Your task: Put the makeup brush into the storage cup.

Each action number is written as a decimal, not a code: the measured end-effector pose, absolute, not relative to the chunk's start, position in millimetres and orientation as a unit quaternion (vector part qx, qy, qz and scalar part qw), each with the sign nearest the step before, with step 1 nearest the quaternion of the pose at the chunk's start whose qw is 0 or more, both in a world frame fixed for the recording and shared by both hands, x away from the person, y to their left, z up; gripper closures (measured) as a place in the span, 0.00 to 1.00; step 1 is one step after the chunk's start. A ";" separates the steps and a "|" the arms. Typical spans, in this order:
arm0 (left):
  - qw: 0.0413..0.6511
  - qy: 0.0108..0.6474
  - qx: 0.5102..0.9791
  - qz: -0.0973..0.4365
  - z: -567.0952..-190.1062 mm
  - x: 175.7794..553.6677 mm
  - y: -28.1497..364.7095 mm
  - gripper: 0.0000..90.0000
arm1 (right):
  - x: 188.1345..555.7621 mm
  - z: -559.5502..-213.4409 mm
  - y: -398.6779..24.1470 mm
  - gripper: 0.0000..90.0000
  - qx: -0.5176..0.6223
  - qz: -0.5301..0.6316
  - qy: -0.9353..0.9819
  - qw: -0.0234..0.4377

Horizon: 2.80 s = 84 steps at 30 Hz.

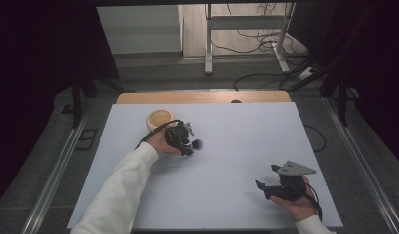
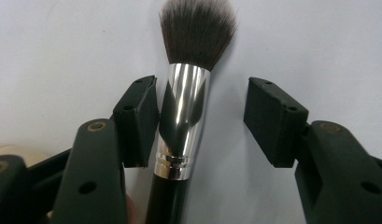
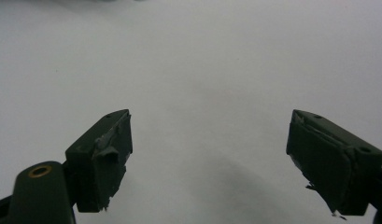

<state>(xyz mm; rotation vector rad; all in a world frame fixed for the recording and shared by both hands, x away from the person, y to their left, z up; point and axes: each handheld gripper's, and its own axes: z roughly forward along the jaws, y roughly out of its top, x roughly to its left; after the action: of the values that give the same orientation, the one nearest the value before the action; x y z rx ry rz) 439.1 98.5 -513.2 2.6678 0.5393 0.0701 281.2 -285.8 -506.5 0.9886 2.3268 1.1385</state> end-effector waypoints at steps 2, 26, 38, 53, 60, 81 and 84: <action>0.213 0.197 0.957 0.020 -514.0 439.4 100.1 0.50 | 281.1 -506.1 -285.7 0.17 0.350 0.404 0.825 0.185; 0.178 0.145 0.972 0.054 -503.2 422.3 86.4 0.79 | 276.2 -499.8 -286.6 0.19 0.349 0.420 0.814 0.197; 0.198 0.149 0.964 0.099 -473.0 406.0 94.0 0.79 | 274.8 -498.8 -285.6 0.19 0.351 0.421 0.812 0.203; 0.231 0.169 0.950 0.121 -442.2 385.9 105.8 0.79 | 275.3 -498.1 -287.6 0.19 0.355 0.426 0.807 0.204; 0.258 0.185 0.939 0.129 -422.0 376.0 121.5 0.79 | 275.9 -498.7 -287.7 0.19 0.357 0.425 0.806 0.202; 0.305 0.221 0.916 0.137 -406.0 372.6 147.3 0.79 | 276.5 -499.7 -287.7 0.19 0.360 0.421 0.807 0.203; 0.307 0.221 0.915 0.138 -407.8 372.3 147.4 0.79 | 276.9 -499.9 -288.3 0.19 0.362 0.421 0.807 0.202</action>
<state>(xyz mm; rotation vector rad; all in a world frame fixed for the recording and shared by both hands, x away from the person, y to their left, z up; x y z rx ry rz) 372.3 147.4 -407.8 2.4213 0.5849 0.3646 276.9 -288.3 -499.9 1.0098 2.2516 1.1765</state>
